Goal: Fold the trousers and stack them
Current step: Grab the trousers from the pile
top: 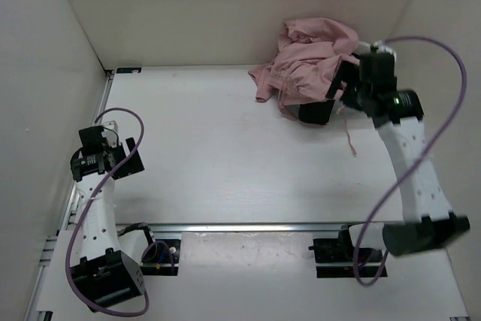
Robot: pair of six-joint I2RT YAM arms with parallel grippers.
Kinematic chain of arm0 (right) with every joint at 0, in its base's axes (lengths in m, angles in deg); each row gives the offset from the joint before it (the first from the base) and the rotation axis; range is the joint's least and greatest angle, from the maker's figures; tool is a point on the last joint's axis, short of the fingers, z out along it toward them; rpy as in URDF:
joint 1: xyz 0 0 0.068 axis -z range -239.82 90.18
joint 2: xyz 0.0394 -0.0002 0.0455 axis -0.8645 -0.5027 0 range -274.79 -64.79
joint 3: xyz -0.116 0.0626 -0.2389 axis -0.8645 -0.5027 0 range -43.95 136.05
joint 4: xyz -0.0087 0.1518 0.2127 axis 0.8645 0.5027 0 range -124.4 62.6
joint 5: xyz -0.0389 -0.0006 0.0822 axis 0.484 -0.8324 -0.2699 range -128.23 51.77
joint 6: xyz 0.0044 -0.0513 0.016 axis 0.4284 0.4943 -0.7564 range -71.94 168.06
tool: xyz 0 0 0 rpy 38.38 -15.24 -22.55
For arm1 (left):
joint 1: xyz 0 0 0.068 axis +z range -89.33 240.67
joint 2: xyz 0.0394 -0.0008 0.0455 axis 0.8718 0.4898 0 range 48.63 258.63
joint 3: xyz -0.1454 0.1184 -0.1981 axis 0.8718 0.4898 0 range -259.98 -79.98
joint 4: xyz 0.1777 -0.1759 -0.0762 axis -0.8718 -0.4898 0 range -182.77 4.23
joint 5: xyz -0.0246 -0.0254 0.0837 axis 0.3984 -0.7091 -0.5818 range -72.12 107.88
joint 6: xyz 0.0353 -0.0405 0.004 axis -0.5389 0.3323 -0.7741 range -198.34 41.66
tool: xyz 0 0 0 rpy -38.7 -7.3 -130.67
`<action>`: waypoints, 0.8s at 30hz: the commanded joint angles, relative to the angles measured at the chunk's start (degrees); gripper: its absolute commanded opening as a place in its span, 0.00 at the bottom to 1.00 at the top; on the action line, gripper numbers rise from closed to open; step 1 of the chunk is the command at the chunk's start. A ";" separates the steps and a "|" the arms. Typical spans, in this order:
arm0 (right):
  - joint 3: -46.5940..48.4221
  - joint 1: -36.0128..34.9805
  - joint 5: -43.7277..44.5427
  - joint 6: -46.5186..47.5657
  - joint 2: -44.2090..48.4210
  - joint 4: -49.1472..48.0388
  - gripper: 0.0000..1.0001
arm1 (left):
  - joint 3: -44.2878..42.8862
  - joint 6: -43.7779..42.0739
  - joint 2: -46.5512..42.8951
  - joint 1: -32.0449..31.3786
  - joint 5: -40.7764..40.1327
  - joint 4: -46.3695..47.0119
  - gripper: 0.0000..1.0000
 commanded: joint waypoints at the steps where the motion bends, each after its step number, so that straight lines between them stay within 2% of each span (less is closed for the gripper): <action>1: 15.44 -0.49 4.59 10.38 -15.27 -4.31 0.99 | -2.16 0.01 0.78 -0.22 3.34 1.26 1.00; 2: 20.45 -0.49 5.21 12.40 -23.84 -3.35 0.99 | -2.16 0.01 1.38 -0.22 3.34 1.78 1.00; 3: 25.28 -0.49 5.22 13.46 -28.02 -2.47 0.99 | -2.16 0.01 1.91 -0.22 3.86 1.79 1.00; 4: 34.21 -0.49 5.22 14.34 -31.97 -0.89 0.99 | -2.16 0.01 1.92 -0.22 3.87 1.79 1.00; 5: 38.30 -0.49 5.22 14.96 -39.41 -0.10 0.99 | -2.16 0.01 2.44 -0.22 3.26 2.40 1.00; 6: 41.73 -0.49 5.22 15.49 -42.70 -0.09 0.99 | -1.64 0.01 2.45 -0.22 2.73 2.40 1.00; 8: 47.28 0.12 2.77 14.97 -49.99 -0.17 0.99 | -1.03 0.01 3.15 -0.22 2.02 3.11 1.00; 11: 47.83 0.12 -0.92 12.77 -54.68 -2.19 0.99 | -1.02 0.01 4.64 -0.22 2.02 3.72 1.00; 12: 47.83 0.12 -3.28 11.64 -55.21 -2.20 0.96 | -1.02 0.01 4.64 -0.22 2.02 4.24 1.00; 14: 45.73 0.12 -5.41 11.63 -55.22 -3.76 0.87 | -0.41 0.01 5.87 -0.22 2.02 4.25 1.00; 15: 44.51 0.12 -5.94 11.10 -54.35 -4.47 0.67 | -0.40 0.01 5.87 -0.22 2.02 4.25 1.00; 16: 42.49 0.12 -5.95 11.10 -52.86 -5.00 0.54 | -0.40 0.01 6.40 -0.22 2.02 4.77 1.00; 17: 41.95 0.12 -5.42 11.10 -51.97 -5.01 0.36 | -0.40 0.01 6.40 -0.22 2.02 4.78 1.00; 18: 41.94 0.12 -4.55 11.10 -51.01 -5.01 0.07 | -0.40 0.01 6.40 -0.22 2.02 4.78 1.00; 19: 41.16 -0.40 -3.49 11.10 -48.47 -5.71 0.00 | -0.40 0.01 7.10 -0.22 2.02 4.78 1.00; 23: 36.68 -2.24 -1.46 11.71 -39.59 -9.92 0.00 | -1.02 0.01 7.63 -0.22 2.02 4.78 1.00; 24: 36.15 -4.51 -0.07 11.71 -37.75 -10.54 0.00 | -1.63 0.01 7.63 -0.22 2.02 4.78 1.00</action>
